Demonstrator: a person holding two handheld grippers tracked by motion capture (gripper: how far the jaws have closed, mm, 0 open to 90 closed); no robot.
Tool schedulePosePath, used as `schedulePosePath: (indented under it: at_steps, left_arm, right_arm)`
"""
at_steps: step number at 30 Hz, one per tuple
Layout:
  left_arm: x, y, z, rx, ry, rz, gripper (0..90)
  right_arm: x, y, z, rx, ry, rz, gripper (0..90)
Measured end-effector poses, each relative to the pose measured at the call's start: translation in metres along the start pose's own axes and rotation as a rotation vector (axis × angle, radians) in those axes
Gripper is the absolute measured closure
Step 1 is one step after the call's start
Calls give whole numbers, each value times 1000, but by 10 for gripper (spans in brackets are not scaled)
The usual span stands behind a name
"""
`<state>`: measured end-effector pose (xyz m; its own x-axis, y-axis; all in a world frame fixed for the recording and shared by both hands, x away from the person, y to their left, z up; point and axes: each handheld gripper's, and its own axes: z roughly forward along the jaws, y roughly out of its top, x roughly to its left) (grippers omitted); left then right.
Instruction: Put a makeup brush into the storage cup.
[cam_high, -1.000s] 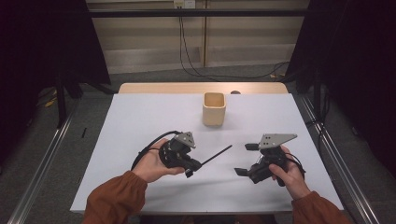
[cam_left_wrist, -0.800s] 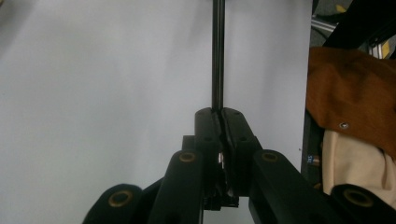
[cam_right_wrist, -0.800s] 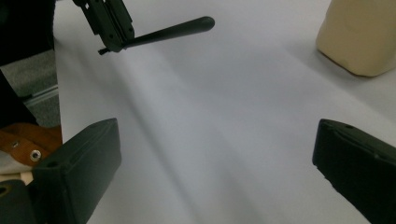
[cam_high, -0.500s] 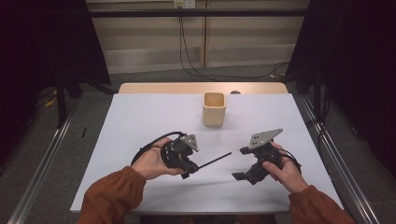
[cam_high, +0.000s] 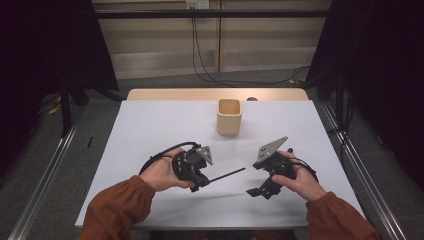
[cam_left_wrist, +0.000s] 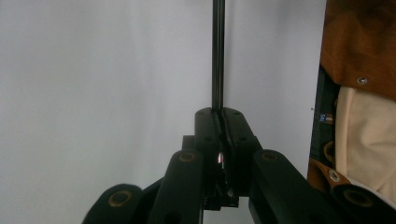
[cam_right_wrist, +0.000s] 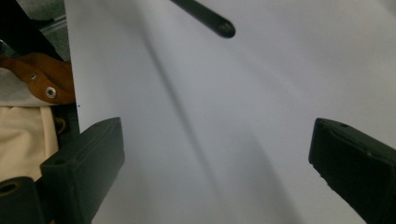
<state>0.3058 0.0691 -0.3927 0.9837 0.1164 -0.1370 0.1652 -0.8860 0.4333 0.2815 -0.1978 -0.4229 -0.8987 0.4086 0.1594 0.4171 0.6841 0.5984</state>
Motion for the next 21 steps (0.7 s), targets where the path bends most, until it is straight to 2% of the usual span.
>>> schedulePosePath:
  at_steps: [3,5,9,11,16,17,20,21]
  left_arm:
    - [0,3,0,33,7,18,858]
    - [-1,3,0,30,6,16,858]
    - [1,4,0,43,-2,14,858]
    - [1,5,2,58,-2,19,857]
    - [1,7,6,94,-10,37,857]
    - [0,8,8,96,-9,27,857]
    - [1,10,12,152,-18,54,857]
    - [1,10,12,152,-18,54,858]
  right_arm:
    - [-1,5,0,41,34,-26,32]
    - [-1,6,0,49,38,-29,32]
    - [-1,9,5,107,36,-42,33]
    - [-1,10,10,149,36,-56,41]
    - [-2,11,14,197,45,-59,44]
    - [-2,11,14,202,49,-57,44]
    - [-3,15,16,233,57,-68,44]
    - [-3,17,16,242,60,-72,44]
